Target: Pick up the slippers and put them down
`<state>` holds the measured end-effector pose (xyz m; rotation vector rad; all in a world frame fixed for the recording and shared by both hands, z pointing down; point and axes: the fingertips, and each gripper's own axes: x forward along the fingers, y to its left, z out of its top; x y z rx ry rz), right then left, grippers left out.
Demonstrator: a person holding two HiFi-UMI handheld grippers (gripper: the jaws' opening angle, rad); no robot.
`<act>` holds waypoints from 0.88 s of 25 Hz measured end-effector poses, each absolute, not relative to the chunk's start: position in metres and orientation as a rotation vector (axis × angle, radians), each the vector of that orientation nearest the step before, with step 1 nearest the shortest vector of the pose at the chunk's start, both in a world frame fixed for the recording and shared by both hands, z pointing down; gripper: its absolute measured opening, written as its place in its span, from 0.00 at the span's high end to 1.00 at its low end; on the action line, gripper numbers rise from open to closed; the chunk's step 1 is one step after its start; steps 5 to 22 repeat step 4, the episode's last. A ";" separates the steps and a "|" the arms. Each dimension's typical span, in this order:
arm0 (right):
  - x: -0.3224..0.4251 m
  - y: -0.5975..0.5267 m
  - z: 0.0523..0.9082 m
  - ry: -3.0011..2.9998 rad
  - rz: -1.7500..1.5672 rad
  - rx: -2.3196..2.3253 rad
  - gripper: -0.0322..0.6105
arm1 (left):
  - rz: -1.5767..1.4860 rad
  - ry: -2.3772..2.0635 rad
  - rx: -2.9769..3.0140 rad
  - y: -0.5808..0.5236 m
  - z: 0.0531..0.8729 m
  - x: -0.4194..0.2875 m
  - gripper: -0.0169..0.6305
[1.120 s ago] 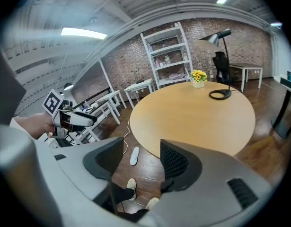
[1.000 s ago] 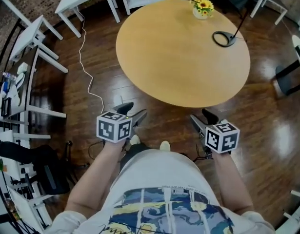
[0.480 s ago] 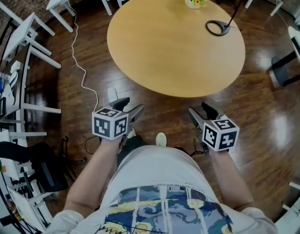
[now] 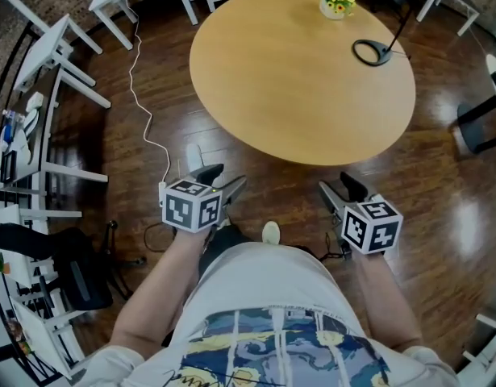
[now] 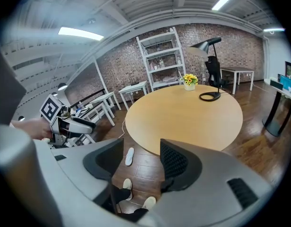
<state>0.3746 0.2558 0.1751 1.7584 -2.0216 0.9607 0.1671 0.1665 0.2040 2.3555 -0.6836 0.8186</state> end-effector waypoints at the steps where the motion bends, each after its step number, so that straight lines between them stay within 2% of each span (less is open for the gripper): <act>1: 0.378 0.257 0.180 -2.021 0.965 1.761 0.54 | 0.825 -0.681 2.354 0.168 0.210 0.171 0.55; 22: 0.388 0.263 0.185 -2.011 0.975 1.774 0.54 | 0.839 -0.667 2.349 0.172 0.219 0.180 0.56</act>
